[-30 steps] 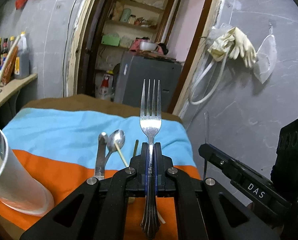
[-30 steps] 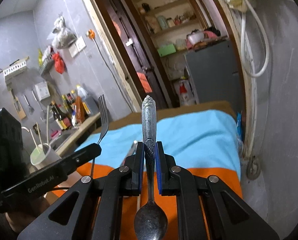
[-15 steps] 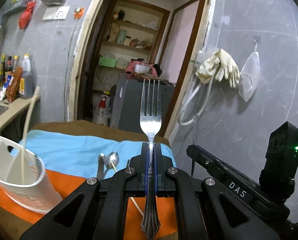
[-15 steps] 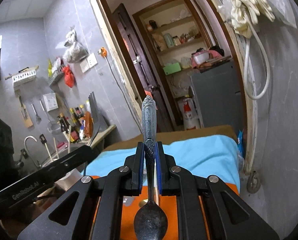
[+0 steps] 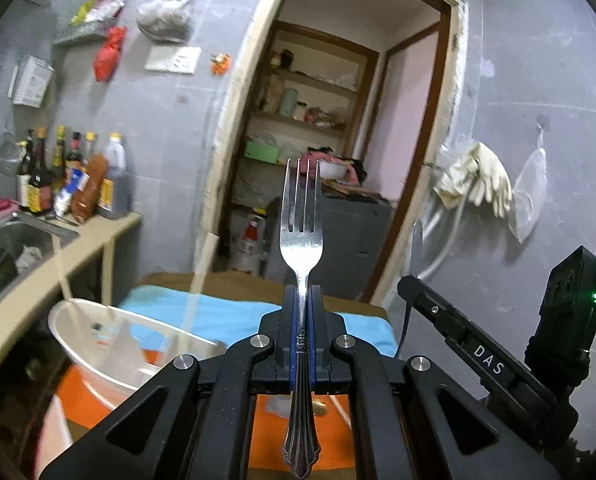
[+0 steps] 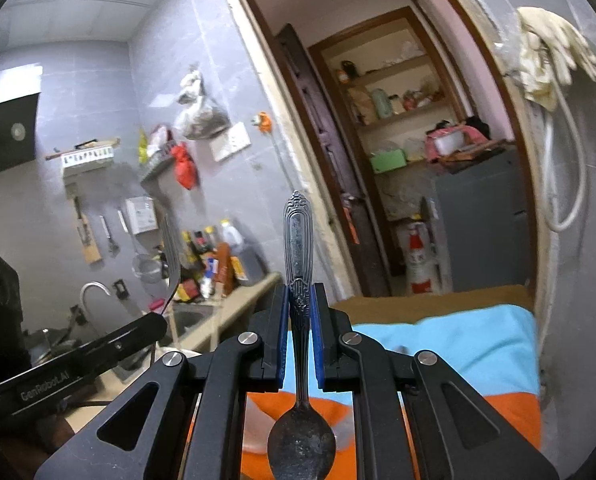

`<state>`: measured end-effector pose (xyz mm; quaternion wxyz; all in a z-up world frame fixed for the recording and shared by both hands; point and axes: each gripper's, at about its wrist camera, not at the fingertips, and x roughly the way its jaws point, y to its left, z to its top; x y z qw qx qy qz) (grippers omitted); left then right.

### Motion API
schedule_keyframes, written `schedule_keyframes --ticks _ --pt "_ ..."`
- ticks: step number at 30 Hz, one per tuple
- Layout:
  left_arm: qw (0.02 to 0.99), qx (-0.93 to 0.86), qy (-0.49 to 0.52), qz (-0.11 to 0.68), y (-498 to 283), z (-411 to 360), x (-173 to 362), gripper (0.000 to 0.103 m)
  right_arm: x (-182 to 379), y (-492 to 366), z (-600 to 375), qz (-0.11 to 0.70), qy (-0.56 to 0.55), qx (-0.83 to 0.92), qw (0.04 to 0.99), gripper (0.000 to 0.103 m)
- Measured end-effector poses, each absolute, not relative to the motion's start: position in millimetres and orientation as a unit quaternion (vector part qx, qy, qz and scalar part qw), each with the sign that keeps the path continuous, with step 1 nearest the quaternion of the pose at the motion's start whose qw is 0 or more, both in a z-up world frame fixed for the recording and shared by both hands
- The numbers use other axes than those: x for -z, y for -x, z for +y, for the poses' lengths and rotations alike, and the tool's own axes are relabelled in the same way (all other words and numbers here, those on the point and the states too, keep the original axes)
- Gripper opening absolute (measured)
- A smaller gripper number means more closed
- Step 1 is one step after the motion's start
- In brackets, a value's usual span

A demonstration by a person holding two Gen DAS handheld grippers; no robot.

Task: Organize utensils
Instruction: 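Lift the fork and spoon, carry both into the white caddy and release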

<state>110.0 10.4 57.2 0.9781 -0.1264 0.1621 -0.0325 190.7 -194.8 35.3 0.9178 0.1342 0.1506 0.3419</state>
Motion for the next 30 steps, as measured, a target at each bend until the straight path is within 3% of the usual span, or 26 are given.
schedule_keyframes --ticks 7,18,30 --pt "0.984 -0.015 0.132 0.12 -95 76 -63 0.002 -50 -192 -137 0.121 -0.154 -0.383 0.903 0.008" --pt "0.971 -0.035 0.227 0.068 -114 188 -27 0.002 -39 -209 -75 0.101 -0.178 -0.402 0.893 0.009" --pt "0.974 -0.055 0.211 0.055 -129 196 1 0.002 -4 -213 -60 0.119 -0.149 -0.401 0.896 0.009"
